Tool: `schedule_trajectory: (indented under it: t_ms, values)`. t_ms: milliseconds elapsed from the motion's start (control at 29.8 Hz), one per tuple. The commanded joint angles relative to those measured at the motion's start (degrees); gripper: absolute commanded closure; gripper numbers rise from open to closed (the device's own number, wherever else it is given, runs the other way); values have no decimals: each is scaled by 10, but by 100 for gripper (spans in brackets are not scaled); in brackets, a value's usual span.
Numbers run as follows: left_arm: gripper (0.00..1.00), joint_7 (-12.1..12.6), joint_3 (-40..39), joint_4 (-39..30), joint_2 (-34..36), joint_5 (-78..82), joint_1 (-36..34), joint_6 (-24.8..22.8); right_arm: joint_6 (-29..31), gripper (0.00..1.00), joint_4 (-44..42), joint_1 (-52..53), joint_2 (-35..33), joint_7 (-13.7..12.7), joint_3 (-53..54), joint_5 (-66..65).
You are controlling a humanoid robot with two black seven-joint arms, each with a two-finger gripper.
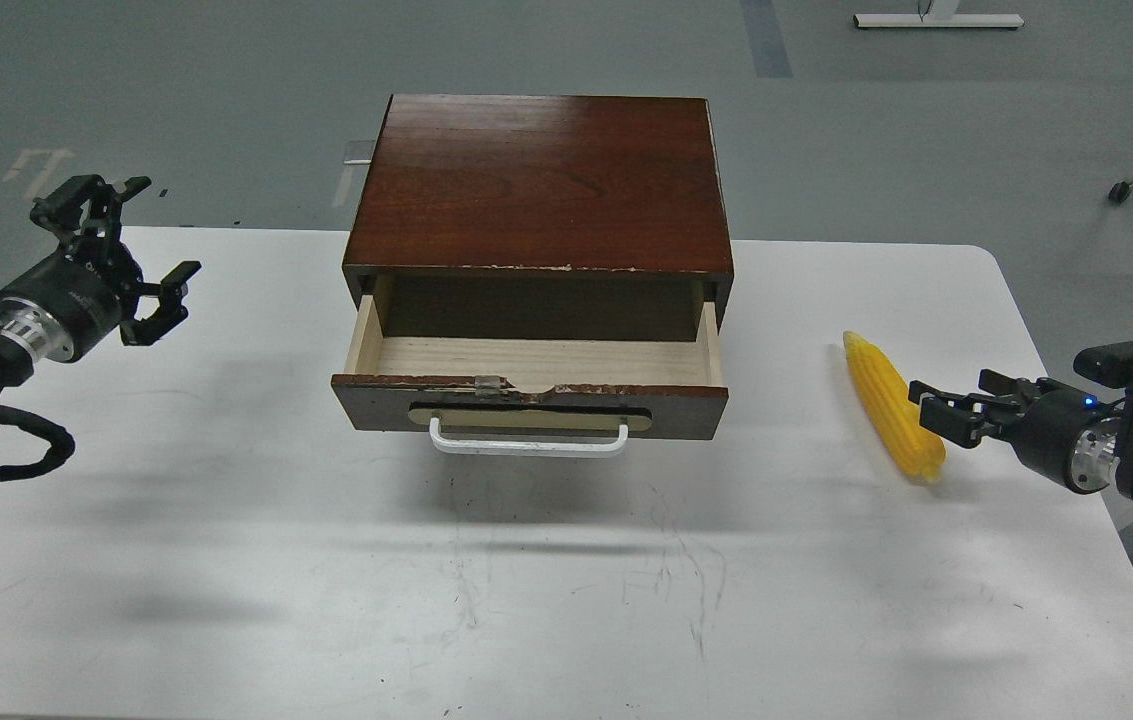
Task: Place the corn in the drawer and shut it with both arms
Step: 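Reach the right gripper down to the yellow corn and grasp it, then lift the corn with the right gripper and lower it into the open drawer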
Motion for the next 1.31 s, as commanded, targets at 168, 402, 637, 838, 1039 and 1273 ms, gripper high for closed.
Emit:
schedule_trajectory:
  t_ms: [168,402,637,838,1039,1273]
  values:
    - [2,0,0,0,3,0,0,0,0,34,-53,0,64,9,-11,-3]
    - [2,-1,1,0,16,0,0,0,3,36,-80,4,100,11,-38,-4]
    - [2,-1,1,0,22,0,0,0,2,69,-91,9,104,11,-73,-4]
    - [2,-1,1,0,23,0,0,0,-7,92,-88,44,104,11,-69,-3]
    - [2,-1,1,0,25,0,0,0,-96,94,-89,174,91,56,-76,-8]
    - [2,-1,0,0,28,0,0,0,-129,94,-79,355,97,169,-75,-75]
